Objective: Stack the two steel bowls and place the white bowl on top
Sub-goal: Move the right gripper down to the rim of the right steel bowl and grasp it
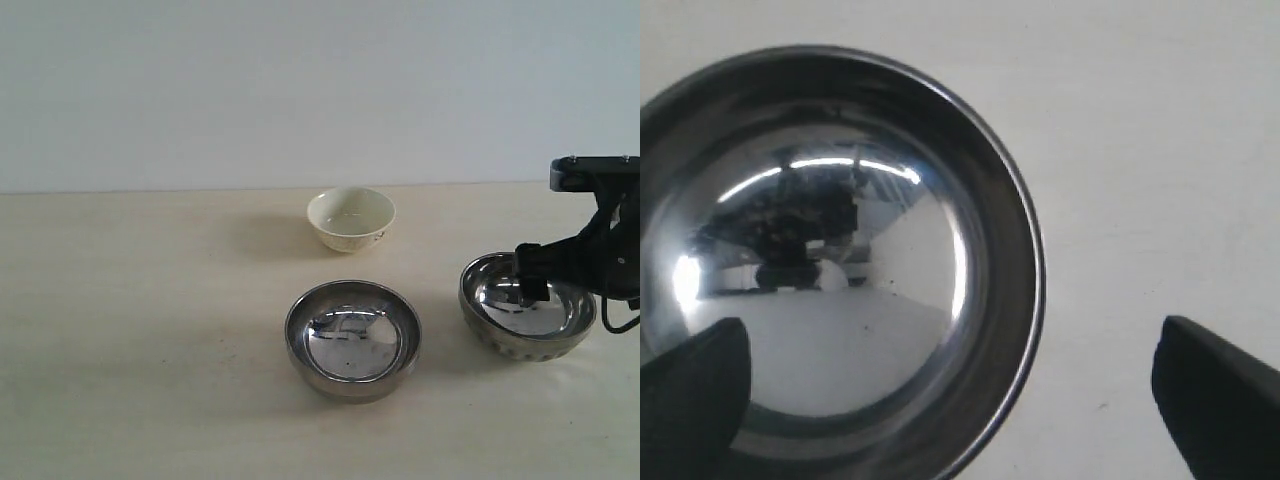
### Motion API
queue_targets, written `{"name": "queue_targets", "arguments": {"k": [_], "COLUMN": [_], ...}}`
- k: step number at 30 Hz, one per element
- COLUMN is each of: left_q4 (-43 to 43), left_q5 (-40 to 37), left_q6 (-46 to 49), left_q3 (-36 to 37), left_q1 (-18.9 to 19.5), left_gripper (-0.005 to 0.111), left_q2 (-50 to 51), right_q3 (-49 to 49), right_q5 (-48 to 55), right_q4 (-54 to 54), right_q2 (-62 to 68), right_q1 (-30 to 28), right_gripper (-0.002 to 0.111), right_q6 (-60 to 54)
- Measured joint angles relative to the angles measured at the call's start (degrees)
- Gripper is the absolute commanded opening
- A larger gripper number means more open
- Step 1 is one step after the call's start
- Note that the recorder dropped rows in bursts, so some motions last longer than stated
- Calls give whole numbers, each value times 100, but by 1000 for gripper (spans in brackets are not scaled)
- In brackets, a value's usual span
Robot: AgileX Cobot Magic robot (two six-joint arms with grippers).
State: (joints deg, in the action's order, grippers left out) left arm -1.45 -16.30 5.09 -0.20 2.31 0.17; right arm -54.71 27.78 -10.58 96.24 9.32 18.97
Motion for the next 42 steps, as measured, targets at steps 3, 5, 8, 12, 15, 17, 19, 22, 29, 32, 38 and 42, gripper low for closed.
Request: {"name": "queue_targets", "arguments": {"k": [3, 5, 8, 12, 15, 17, 19, 22, 29, 32, 38, 42], "left_q4": [0, 0, 0, 0, 0, 0, 0, 0, 0, 0, 0, 0], "left_q5": [0, 0, 0, 0, 0, 0, 0, 0, 0, 0, 0, 0], "left_q6": [0, 0, 0, 0, 0, 0, 0, 0, 0, 0, 0, 0], "left_q3": [0, 0, 0, 0, 0, 0, 0, 0, 0, 0, 0, 0], "left_q1": [0, 0, 0, 0, 0, 0, 0, 0, 0, 0, 0, 0], "left_gripper": [4, 4, 4, 4, 4, 4, 4, 4, 4, 4, 4, 4], "left_q2": [0, 0, 0, 0, 0, 0, 0, 0, 0, 0, 0, 0], "right_q3": [0, 0, 0, 0, 0, 0, 0, 0, 0, 0, 0, 0], "right_q5": [-28, -143, -469, -815, -783, -777, -764, -751, -1080, -1179, -1497, -1533], "right_q4": [0, -51, -103, -103, -103, -103, -103, -103, -103, -103, -103, -86], "right_q2": [209, 305, 423, 538, 648, 728, 831, 968, 996, 996, 996, 996], "right_q1": [0, 0, 0, 0, 0, 0, 0, 0, 0, 0, 0, 0], "right_gripper": [101, 101, 101, 101, 101, 101, 101, 101, 101, 101, 101, 101], "right_q6": [35, 47, 77, 379, 696, 772, 814, 841, 967, 1203, 1338, 1404]}}
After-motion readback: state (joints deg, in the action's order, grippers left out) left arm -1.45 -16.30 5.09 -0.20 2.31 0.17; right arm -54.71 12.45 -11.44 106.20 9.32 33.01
